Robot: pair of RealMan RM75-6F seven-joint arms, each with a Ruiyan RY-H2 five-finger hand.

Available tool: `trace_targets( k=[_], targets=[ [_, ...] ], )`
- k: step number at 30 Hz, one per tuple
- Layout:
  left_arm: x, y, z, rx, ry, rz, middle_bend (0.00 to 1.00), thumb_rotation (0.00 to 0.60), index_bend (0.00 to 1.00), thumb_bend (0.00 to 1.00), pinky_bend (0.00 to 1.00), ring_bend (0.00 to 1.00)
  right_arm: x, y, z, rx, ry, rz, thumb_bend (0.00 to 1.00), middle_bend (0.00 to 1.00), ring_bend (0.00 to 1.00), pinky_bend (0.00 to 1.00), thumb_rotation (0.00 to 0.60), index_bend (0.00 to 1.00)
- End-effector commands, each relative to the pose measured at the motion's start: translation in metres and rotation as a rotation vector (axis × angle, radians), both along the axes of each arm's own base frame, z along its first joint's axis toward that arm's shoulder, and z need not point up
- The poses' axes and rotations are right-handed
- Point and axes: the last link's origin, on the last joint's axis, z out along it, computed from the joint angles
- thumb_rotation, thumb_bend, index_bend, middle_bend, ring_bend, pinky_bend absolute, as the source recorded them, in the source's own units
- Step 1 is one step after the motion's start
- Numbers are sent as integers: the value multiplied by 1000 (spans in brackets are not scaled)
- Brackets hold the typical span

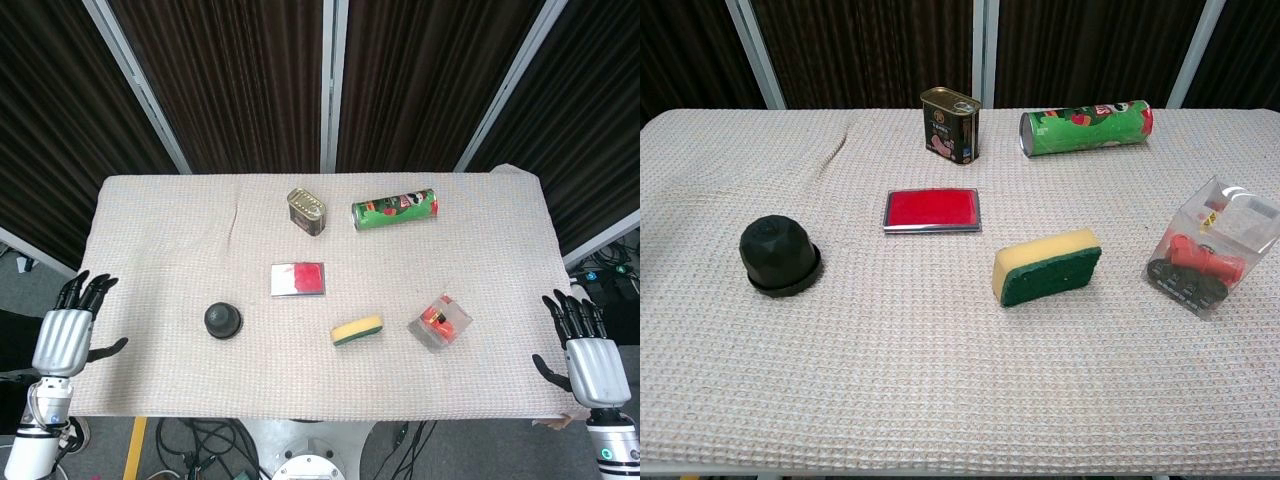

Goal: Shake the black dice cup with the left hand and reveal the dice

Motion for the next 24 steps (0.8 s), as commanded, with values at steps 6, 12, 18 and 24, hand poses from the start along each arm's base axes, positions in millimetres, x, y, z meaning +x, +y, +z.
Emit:
trace_targets(
  k=[6,12,18,24],
  targets=[
    [7,0,0,-15,-12,-20,127,600,143,60,106,24,2,0,7,-6,-29,-6,150,0,0,0,600,0],
    [10,-5,-3,-99,-22,-12,128,600,143,60,119,24,7,-1,14,-22,-63,-1,148,0,0,0,600,0],
    [19,-8,-6,-142,-55,-31,128,600,143,60,124,24,8,0,15,-18,-62,-5,148,0,0,0,600,0],
    [23,-11,-17,-179,-93,-55,145,600,158,60,127,24,6,0,12,-3,-45,-19,149,0,0,0,600,0]
  ],
)
